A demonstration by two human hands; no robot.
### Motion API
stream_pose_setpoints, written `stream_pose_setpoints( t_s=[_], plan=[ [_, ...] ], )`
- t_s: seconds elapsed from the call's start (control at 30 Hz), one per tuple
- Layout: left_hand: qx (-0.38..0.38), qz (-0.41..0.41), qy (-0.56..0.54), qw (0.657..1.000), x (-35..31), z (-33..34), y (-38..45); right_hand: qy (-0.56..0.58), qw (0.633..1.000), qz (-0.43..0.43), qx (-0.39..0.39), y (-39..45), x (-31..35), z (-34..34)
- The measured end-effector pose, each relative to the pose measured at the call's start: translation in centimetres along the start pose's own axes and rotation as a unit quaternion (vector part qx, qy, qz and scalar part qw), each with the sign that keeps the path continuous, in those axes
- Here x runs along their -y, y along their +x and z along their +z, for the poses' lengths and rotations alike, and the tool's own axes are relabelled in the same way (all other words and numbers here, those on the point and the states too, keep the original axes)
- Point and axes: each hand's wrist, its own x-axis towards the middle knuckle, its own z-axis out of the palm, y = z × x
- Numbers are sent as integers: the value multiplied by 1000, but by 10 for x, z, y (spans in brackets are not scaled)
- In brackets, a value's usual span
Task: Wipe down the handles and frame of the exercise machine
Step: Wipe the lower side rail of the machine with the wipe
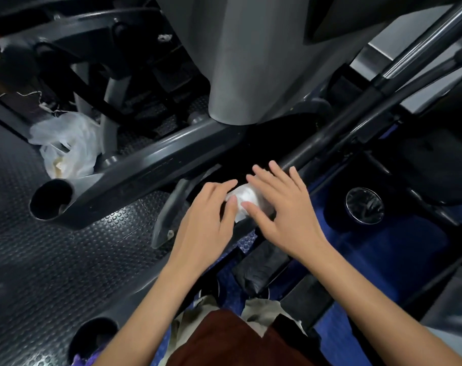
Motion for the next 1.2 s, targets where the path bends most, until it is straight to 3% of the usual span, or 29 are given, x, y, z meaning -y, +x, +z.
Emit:
stream_pose_setpoints(
  t_s=[0.17, 0.33, 0.47, 0.57, 0.8, 1.0, 1.2],
  plan=[
    [-3, -35, -37, 999, 11, -1, -11, -78, 994, -75, 36, 1, -16, -11],
    [-11, -43, -52, 998, 11, 1, -12, -117, 993, 21, -16, 20, -28, -14],
    [-36, -81, -123, 988, 13, 3, -14, -80, 995, -48, 23, -3, 5, -3],
    [-31, -84, -110, 990, 13, 3, -13, -96, 991, -83, 51, -3, -4, -9],
    [7, -91, -72, 993, 17, 3, -8, -88, 995, 21, -32, 19, -25, -9],
    [61, -122, -117, 984, 21, -1, 0, -69, 994, -81, 24, 0, -10, -6],
    [57, -110, -101, 987, 20, -1, -1, -86, 994, 47, -52, 22, -22, -4]
  ],
)
